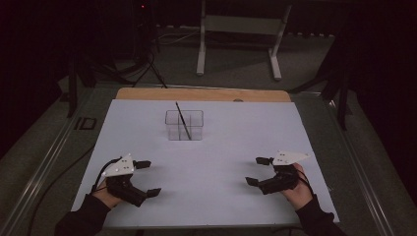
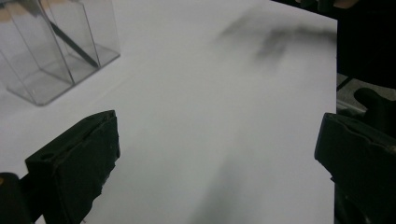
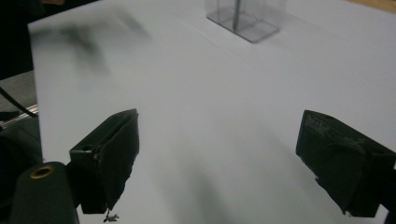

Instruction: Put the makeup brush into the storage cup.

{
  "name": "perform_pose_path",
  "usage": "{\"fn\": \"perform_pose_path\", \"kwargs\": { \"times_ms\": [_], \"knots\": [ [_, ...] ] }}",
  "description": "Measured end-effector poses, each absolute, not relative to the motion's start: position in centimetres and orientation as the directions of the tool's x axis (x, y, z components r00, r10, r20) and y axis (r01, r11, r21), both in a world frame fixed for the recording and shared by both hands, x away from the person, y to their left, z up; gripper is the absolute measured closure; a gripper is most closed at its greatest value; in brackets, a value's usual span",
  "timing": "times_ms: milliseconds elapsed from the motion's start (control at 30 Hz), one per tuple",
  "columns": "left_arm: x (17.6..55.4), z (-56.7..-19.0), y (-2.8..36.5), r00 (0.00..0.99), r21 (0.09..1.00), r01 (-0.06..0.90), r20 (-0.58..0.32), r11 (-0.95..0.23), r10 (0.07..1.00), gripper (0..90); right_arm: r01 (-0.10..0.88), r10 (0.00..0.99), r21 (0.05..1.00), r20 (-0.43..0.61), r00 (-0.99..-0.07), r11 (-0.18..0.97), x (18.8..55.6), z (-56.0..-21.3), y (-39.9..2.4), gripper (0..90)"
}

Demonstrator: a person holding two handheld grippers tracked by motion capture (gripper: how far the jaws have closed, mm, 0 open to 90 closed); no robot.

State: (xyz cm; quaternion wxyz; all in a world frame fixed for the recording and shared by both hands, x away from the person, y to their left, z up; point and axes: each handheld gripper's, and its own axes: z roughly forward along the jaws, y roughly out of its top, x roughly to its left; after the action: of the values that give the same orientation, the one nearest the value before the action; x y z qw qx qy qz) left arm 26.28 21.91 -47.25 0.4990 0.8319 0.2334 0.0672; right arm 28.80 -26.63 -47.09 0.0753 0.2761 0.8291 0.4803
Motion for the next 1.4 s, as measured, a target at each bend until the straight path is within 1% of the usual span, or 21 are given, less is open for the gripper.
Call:
{"fn": "perform_pose_path", "kwargs": {
  "times_ms": [300, 633, 733, 967, 1033, 1133, 1300, 1400],
  "knots": [
    [25.7, -48.4, 23.2, 0.866, 0.861, 0.348, -0.143, -0.372, 0.478, 1.5, 0.402, 0.535, 0.830, 0.152, -0.831, 0.388, 27.9, -48.3, -28.3, 13.5],
    [25.4, -49.5, 23.8, 0.853, 0.856, 0.376, -0.170, -0.356, 0.494, 1.5, 0.412, 0.544, 0.837, 0.170, -0.822, 0.360, 26.9, -49.2, -29.4, 13.5],
    [25.2, -49.6, 24.0, 0.849, 0.859, 0.367, -0.152, -0.357, 0.506, 1.5, 0.417, 0.543, 0.843, 0.185, -0.819, 0.341, 26.7, -49.5, -29.9, 13.5],
    [24.9, -50.2, 24.3, 0.842, 0.870, 0.378, -0.182, -0.316, 0.507, 1.5, 0.414, 0.544, 0.844, 0.182, -0.819, 0.341, 26.5, -49.8, -30.0, 13.5],
    [24.7, -50.4, 24.3, 0.841, 0.866, 0.374, -0.165, -0.332, 0.515, 1.5, 0.414, 0.543, 0.843, 0.182, -0.820, 0.343, 26.5, -49.9, -30.0, 13.5],
    [24.5, -50.5, 24.3, 0.840, 0.876, 0.363, -0.159, -0.318, 0.519, 1.5, 0.413, 0.543, 0.843, 0.181, -0.820, 0.344, 26.5, -50.0, -30.0, 13.5],
    [24.4, -50.6, 24.0, 0.842, 0.875, 0.350, -0.137, -0.335, 0.522, 1.6, 0.416, 0.542, 0.848, 0.193, -0.818, 0.328, 26.6, -50.0, -30.1, 13.5],
    [24.4, -50.6, 24.1, 0.836, 0.876, 0.358, -0.145, -0.324, 0.529, 1.5, 0.422, 0.534, 0.838, 0.194, -0.823, 0.345, 26.6, -50.3, -29.9, 13.5]
  ]
}}
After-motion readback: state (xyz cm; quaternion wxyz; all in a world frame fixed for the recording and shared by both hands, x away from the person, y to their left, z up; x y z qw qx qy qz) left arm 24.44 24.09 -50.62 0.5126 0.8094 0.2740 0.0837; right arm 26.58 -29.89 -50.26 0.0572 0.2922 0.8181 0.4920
